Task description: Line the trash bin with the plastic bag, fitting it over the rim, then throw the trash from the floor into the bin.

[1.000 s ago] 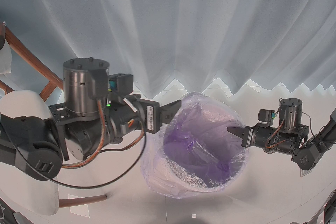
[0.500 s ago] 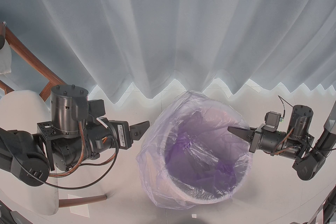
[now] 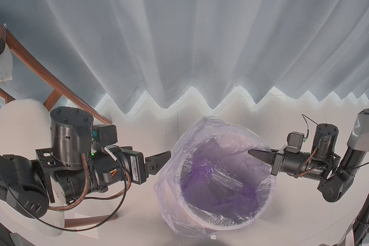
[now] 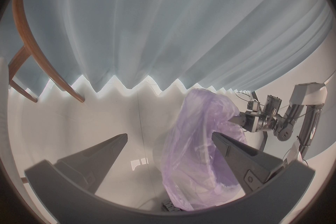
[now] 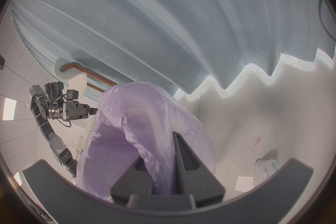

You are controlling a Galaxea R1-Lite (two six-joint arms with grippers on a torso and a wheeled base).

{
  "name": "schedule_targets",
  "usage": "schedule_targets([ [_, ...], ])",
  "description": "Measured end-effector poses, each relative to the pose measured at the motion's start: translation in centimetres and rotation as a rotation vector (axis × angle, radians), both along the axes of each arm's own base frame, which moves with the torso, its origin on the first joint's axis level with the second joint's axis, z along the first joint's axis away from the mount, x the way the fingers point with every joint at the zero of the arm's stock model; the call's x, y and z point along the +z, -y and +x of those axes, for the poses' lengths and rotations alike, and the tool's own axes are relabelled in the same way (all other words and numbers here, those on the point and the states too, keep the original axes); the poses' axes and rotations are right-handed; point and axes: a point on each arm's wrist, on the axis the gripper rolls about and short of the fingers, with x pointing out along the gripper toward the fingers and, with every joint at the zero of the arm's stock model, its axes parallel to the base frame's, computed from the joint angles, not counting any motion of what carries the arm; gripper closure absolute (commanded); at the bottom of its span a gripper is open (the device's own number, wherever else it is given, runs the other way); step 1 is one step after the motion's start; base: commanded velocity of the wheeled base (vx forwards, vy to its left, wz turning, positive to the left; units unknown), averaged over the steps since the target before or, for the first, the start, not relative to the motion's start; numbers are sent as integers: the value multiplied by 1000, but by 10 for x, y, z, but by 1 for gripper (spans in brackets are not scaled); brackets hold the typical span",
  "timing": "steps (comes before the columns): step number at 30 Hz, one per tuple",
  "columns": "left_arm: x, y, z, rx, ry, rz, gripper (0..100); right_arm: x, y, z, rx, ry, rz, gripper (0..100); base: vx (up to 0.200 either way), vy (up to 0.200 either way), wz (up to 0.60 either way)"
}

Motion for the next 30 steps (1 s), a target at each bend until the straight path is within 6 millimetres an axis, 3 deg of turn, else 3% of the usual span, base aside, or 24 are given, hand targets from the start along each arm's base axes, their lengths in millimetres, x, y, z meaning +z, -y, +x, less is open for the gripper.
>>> schedule_targets([
  [14, -24, -11, -25, -34, -75, 66, 0, 0, 0, 2, -1, 1, 4, 100, 0, 0, 0],
  [21, -30, -9, -22, -35, -89, 87, 0, 1, 0, 2, -1, 6, 4, 100, 0, 0, 0],
  [30, -41, 7, -2, -34, -114, 116, 0, 3, 0, 2, -1, 14, 6, 100, 0, 0, 0],
])
